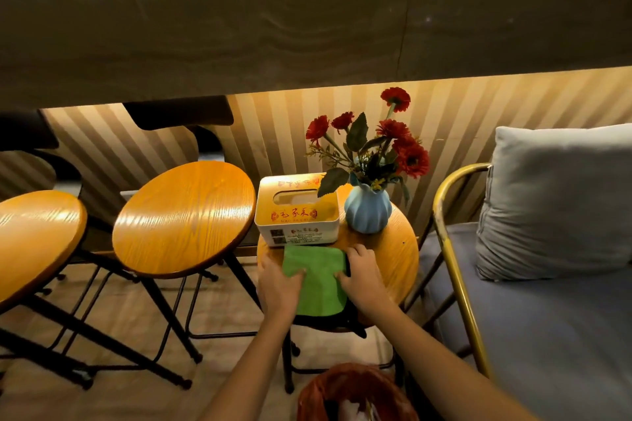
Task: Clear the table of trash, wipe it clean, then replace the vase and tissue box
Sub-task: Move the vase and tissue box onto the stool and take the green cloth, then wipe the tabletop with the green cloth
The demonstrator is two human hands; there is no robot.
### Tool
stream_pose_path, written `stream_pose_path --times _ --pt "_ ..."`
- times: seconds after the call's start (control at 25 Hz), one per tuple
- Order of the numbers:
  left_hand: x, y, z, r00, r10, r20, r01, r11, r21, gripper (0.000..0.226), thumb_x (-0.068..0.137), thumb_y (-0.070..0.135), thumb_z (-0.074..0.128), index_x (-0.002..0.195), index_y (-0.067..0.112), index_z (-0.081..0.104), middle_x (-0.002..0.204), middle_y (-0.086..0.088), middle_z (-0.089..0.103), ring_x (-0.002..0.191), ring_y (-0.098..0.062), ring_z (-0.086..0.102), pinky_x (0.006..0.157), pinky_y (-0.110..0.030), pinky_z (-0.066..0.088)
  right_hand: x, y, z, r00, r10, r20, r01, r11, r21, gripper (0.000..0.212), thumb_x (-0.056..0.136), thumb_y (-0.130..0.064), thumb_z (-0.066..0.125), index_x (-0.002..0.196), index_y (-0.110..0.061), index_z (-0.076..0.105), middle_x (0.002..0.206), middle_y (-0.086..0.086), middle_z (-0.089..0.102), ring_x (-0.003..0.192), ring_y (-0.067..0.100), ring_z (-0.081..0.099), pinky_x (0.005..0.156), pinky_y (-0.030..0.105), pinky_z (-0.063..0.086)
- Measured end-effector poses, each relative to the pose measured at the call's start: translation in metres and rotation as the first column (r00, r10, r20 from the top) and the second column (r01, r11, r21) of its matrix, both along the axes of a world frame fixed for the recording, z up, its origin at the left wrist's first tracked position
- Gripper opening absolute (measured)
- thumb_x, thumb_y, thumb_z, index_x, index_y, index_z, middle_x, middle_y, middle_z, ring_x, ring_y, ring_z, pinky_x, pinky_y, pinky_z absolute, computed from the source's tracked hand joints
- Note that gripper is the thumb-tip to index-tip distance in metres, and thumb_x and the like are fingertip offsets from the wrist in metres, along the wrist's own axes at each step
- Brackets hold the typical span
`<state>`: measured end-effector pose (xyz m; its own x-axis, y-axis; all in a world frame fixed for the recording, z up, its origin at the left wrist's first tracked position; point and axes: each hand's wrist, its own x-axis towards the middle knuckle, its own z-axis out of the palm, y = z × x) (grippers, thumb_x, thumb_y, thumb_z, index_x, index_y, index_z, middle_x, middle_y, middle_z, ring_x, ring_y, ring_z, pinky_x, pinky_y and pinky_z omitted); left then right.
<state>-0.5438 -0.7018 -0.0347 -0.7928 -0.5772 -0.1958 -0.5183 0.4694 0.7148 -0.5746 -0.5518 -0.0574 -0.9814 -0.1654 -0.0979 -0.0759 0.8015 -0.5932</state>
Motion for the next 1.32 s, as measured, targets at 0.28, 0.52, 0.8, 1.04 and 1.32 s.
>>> stream_pose_path --times 0.28,0.52,0.8,1.04,1.32 --pt "0.018 0.03 0.018 0.945 -0.298 0.134 0.272 0.944 0.184 0.033 0.075 0.02 0.076 0.104 0.011 0.064 0.101 -0.005 0.066 0.096 -0.025 0.061 0.077 -0.033 0.048 0.053 0.039 0.019 0.944 -0.256 0.209 0.294 0.94 -0.175 0.023 0.076 -0.008 0.062 0.067 -0.007 0.041 0.083 0.014 0.05 0.082 0.029 0.05 0.057 0.033 0.031" --pt "0.058 0.129 0.057 0.718 -0.691 -0.078 0.655 0.635 0.409 0.04 0.076 -0.003 0.071 0.111 0.01 0.059 0.105 -0.008 0.064 0.104 -0.028 0.061 0.088 -0.039 0.05 0.148 0.153 0.06 0.797 -0.548 0.253 0.601 0.681 -0.418 0.017 0.069 -0.012 0.065 0.067 -0.012 0.048 0.064 0.003 0.05 0.07 0.023 0.052 0.056 0.031 0.038" --pt "0.167 0.315 0.075 0.164 -0.977 -0.133 0.881 0.085 0.466 0.033 0.081 -0.005 0.066 0.113 -0.001 0.058 0.087 -0.01 0.065 0.056 0.007 0.062 0.062 -0.02 0.053 0.351 0.283 0.098 0.32 -0.931 0.175 0.841 0.194 -0.505 0.012 0.071 0.0 0.061 0.077 -0.008 0.053 0.067 0.001 0.054 0.063 0.015 0.05 0.056 0.024 0.04" --pt "0.318 0.413 0.044 -0.429 -0.903 0.001 0.784 -0.372 0.497 0.026 0.082 0.001 0.066 0.105 0.004 0.055 0.095 -0.017 0.066 0.064 -0.015 0.063 0.049 -0.02 0.053 0.535 0.301 0.076 -0.197 -0.962 0.19 0.901 -0.254 -0.352 0.023 0.081 -0.003 0.056 0.099 -0.017 0.053 0.086 0.001 0.062 0.086 0.028 0.06 0.061 0.03 0.043" --pt "0.381 0.463 0.006 -0.918 -0.391 0.072 0.39 -0.92 -0.028 0.033 0.08 0.015 0.043 0.108 0.007 0.057 0.103 -0.011 0.063 0.096 -0.029 0.058 0.082 -0.037 0.047 0.572 0.252 0.021 -0.627 -0.778 -0.042 0.721 -0.6 0.347 0.06 0.091 -0.041 0.049 0.143 -0.013 0.038 0.147 0.025 0.033 0.129 0.045 0.039 0.1 0.061 0.034"
